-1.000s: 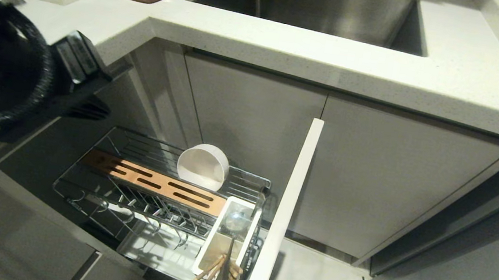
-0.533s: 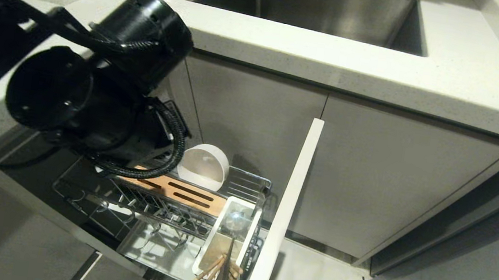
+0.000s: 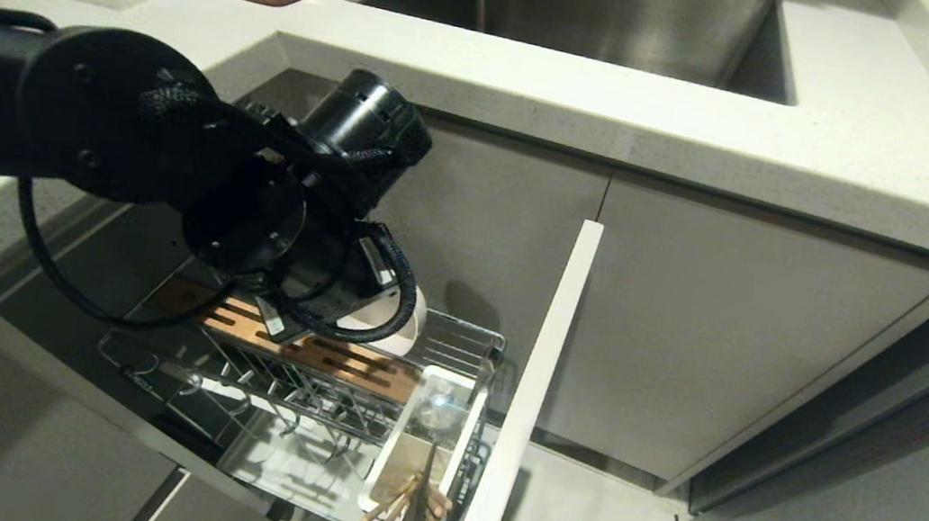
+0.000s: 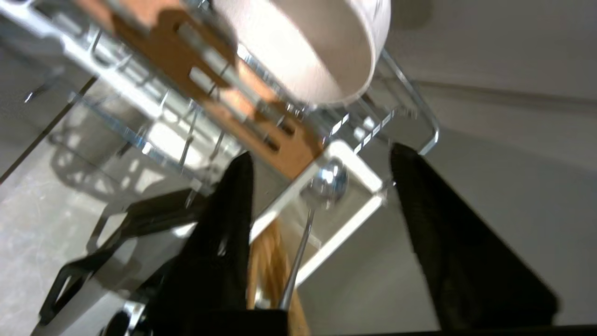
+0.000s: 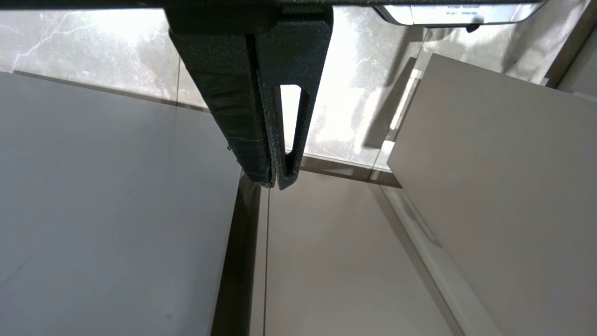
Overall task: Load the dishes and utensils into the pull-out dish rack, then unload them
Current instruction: Take the bowl out of the cupboard
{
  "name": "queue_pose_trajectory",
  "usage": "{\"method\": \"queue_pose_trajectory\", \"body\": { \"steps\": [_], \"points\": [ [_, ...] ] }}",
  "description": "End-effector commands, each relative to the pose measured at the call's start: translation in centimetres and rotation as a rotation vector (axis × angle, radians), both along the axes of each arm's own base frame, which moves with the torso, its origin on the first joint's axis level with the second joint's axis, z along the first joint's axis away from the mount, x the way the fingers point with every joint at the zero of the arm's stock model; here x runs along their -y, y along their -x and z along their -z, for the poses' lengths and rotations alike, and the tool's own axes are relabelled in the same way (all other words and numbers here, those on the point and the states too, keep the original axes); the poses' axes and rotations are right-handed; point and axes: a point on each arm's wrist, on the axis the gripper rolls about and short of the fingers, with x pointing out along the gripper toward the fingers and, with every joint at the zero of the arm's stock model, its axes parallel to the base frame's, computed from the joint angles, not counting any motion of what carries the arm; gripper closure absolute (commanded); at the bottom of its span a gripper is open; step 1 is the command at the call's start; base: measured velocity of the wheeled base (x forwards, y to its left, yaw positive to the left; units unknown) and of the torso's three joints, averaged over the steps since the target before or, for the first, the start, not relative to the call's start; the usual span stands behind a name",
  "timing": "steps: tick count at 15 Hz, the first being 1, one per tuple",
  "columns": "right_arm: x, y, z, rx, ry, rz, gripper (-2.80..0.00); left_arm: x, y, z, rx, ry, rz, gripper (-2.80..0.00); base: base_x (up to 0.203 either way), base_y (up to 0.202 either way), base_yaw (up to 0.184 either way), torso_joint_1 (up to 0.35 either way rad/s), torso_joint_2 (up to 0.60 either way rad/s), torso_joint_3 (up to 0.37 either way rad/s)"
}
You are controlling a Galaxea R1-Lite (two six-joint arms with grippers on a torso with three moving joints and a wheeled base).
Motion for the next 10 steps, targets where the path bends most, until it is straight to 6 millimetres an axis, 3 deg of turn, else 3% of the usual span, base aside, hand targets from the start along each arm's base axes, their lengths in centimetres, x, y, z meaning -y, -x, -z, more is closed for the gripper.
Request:
{"method": "queue_pose_trajectory", "body": {
  "steps": [1, 10],
  "points": [
    [0.0, 0.0, 0.0, 0.0, 0.0, 0.0, 0.0, 0.3, -1.6, 1.3, -0.01, -0.017, -0.021, -2.8, 0.0, 0.0, 0.0, 0.0, 0.0, 0.0],
    [0.0, 0.0, 0.0, 0.0, 0.0, 0.0, 0.0, 0.7, -7.5, 4.0, 0.024, 0.034, -0.014, -2.8, 0.0, 0.0, 0.0, 0.0, 0.0, 0.0]
  ]
}}
